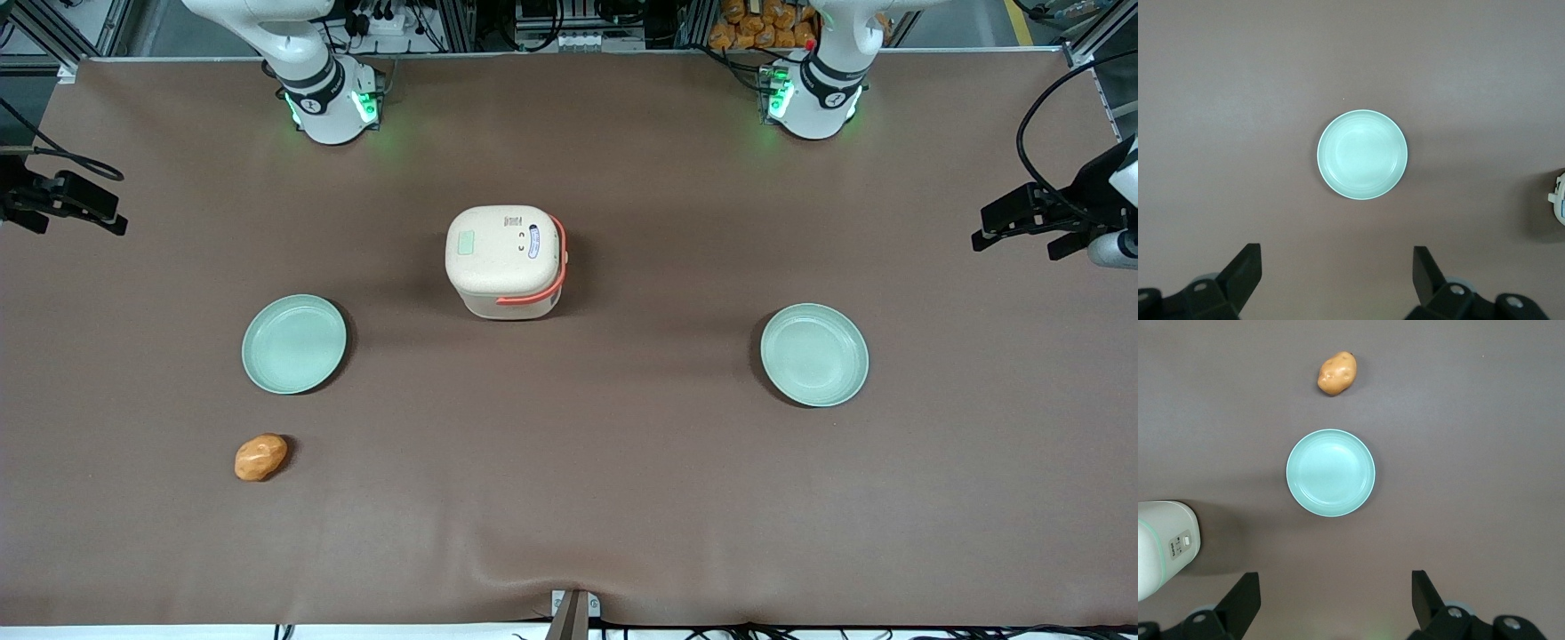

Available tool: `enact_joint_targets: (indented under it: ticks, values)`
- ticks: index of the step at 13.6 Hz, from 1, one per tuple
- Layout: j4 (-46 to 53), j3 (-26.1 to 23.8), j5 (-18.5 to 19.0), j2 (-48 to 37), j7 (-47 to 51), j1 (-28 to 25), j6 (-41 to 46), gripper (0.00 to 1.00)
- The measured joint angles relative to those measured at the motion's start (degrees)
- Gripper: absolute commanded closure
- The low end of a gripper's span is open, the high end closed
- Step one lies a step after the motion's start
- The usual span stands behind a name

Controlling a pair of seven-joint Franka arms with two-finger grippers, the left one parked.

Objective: Press rice cooker button with right arm
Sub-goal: 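Move the right gripper over the white rice cooker's lid button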

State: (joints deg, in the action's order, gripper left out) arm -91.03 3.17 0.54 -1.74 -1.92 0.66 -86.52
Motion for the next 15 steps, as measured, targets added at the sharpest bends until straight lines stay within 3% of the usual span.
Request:
enact_joint_targets:
  ticks: [6,8,15]
  values:
    - [0.0,0.1,-1.0,0.0,0.4,0.9,0.0,0.00]
    - [-0.2,-0.4,-3.2,0.0,0.3,0.7,0.5,0.00]
    - [-1.4,-1.4,-5.3,1.4,2.1,-10.7,3.2,0.00]
